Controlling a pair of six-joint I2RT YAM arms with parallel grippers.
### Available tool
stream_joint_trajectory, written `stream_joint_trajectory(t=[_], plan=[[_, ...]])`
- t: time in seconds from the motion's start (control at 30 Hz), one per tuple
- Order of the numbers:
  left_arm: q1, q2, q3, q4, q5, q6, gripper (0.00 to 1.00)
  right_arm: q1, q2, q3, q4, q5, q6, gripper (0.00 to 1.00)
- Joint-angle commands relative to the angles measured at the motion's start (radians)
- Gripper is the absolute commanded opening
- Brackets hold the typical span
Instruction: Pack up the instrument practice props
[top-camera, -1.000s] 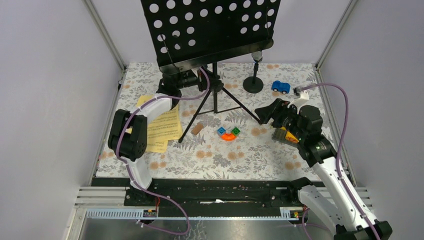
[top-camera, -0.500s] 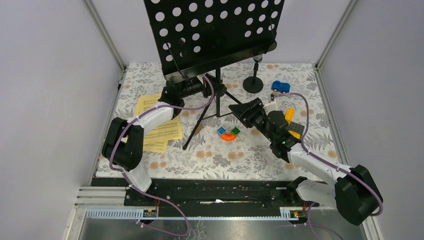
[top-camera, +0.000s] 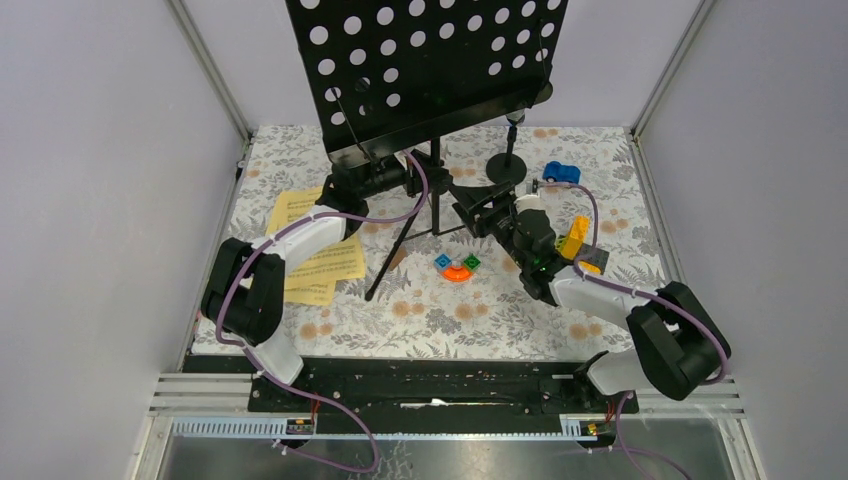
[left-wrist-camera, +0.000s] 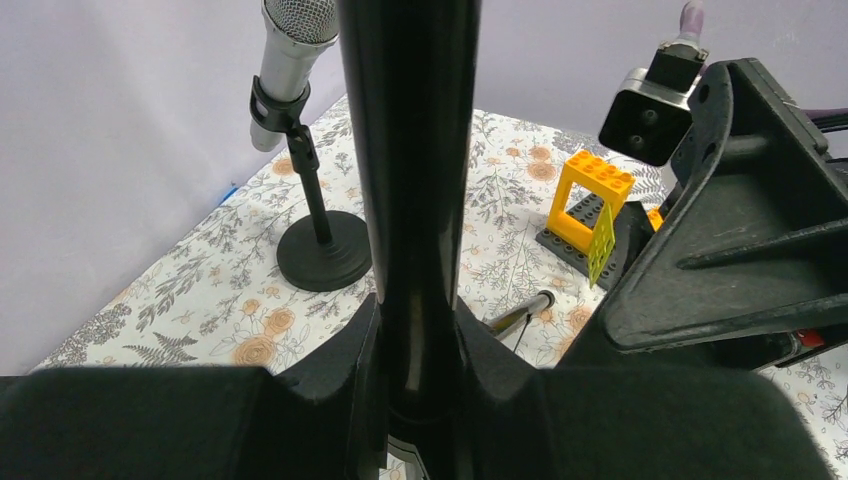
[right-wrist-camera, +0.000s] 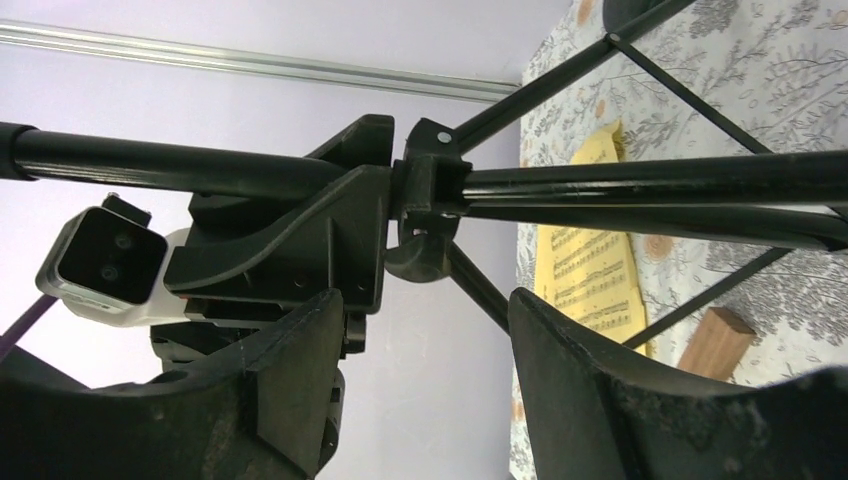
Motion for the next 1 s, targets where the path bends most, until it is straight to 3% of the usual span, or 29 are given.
stream_joint_trajectory(t=[0.0,0.23,0.37,0.67,0.97], plan=[[-0.020,-0.001,-0.037,-0.158,0.002,0.048,0.00,0.005,0.045,0.059,0.123,0.014,0.048,0.68],[-0.020,-0.013,-0.028,-0.180,0.002,0.069,0.00,0.005,0.131,0.109,0.129,0.009,0.076,0.67],[-0.019,-0.007,-0.022,-0.188,0.005,0.071,0.00,0.005,0.191,0.145,0.165,-0.012,0.103,0.55],[-0.014,-0.005,-0.009,-0.205,-0.005,0.072,0.00,0.004,0.263,0.174,0.229,-0.108,0.149,0.43],[-0.003,-0.008,-0.008,-0.199,-0.014,0.055,0.00,0.005,0.209,0.158,0.164,-0.102,0.014,0.28]])
